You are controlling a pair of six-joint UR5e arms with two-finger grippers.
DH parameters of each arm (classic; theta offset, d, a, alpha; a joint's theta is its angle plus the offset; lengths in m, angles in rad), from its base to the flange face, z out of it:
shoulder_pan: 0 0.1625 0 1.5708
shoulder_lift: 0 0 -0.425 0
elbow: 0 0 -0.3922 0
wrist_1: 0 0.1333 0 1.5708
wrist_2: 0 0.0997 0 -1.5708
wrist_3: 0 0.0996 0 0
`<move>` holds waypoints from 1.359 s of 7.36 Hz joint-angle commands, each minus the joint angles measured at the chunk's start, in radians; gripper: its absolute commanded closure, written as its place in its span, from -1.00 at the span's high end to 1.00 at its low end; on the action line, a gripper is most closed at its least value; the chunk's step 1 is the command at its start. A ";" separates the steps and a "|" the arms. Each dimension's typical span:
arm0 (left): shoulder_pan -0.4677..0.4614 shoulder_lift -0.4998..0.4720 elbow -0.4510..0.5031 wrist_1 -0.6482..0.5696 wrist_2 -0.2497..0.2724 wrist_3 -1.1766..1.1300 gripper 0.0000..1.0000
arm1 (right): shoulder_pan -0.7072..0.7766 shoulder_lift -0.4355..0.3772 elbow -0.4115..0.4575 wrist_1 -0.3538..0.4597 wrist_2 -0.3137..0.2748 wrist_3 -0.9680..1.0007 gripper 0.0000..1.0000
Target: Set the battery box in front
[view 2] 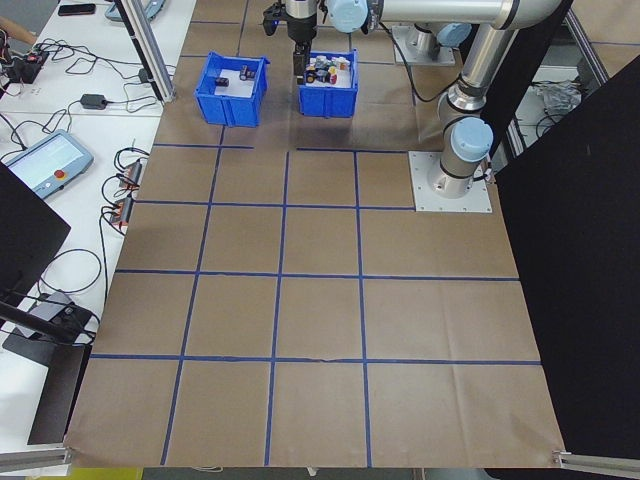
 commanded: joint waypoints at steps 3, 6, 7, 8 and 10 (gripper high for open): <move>0.000 -0.001 -0.005 0.000 0.000 0.000 1.00 | -0.265 -0.010 -0.134 0.177 0.219 0.563 1.00; 0.002 -0.006 -0.005 0.000 0.000 -0.002 1.00 | -0.285 0.140 -0.417 0.548 0.201 0.853 1.00; 0.000 -0.006 -0.004 0.000 0.002 0.000 1.00 | -0.285 0.172 -0.471 0.560 0.121 0.896 1.00; 0.000 -0.006 -0.004 0.000 0.003 0.000 1.00 | -0.283 0.197 -0.488 0.581 0.087 0.946 1.00; 0.000 -0.006 -0.005 0.000 0.003 0.000 1.00 | -0.283 0.214 -0.496 0.592 0.140 1.061 1.00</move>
